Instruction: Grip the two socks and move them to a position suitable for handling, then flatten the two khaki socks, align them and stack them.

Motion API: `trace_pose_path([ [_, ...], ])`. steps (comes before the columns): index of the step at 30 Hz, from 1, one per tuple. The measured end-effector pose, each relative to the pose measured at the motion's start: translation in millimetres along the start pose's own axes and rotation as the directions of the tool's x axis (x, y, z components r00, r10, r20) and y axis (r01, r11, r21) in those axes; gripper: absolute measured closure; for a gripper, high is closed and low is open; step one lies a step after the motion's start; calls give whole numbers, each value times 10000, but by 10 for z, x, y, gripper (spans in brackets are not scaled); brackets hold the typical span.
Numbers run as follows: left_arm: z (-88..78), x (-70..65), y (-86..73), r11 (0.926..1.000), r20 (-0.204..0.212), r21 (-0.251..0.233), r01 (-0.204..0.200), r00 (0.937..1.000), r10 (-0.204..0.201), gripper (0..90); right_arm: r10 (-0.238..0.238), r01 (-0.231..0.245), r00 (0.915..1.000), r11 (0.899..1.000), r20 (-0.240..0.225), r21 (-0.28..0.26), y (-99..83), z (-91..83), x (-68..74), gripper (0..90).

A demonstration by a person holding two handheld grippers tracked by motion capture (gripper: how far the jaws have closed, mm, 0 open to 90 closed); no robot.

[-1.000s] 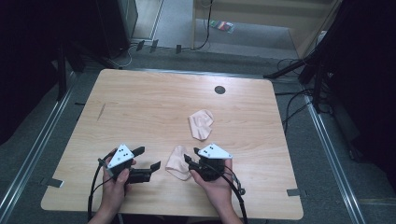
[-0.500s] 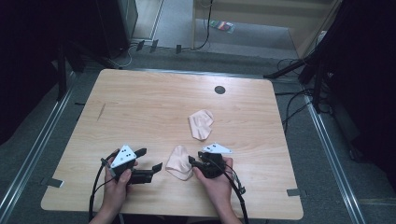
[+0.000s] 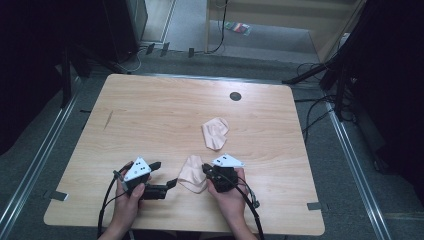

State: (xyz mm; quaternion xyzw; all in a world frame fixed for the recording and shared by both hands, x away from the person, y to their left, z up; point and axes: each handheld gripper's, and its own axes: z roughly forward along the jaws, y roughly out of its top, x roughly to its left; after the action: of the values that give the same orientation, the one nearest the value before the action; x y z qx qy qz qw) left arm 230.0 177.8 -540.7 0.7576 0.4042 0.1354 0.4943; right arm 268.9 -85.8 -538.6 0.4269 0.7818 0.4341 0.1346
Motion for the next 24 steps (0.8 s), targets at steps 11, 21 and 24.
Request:
trace_pose_path([
  [11, 99, -63, -18, 9983, 605, 576, -123, 9981, 88, 145, -980, 894, 9921, 9903, -786, -1066, 242, -262, 210, 880],
  [21, 215, -114, -5, 9951, 873, 939, 321, 9954, -403, 142, -1211, 1034, 9872, 9814, -1035, -1618, 369, -453, 265, 880],
  [24, 263, -128, 14, 9916, 972, 1172, 548, 9930, -664, 143, -1236, 1055, 9871, 9802, -1014, -1674, 376, -490, 273, 880],
])
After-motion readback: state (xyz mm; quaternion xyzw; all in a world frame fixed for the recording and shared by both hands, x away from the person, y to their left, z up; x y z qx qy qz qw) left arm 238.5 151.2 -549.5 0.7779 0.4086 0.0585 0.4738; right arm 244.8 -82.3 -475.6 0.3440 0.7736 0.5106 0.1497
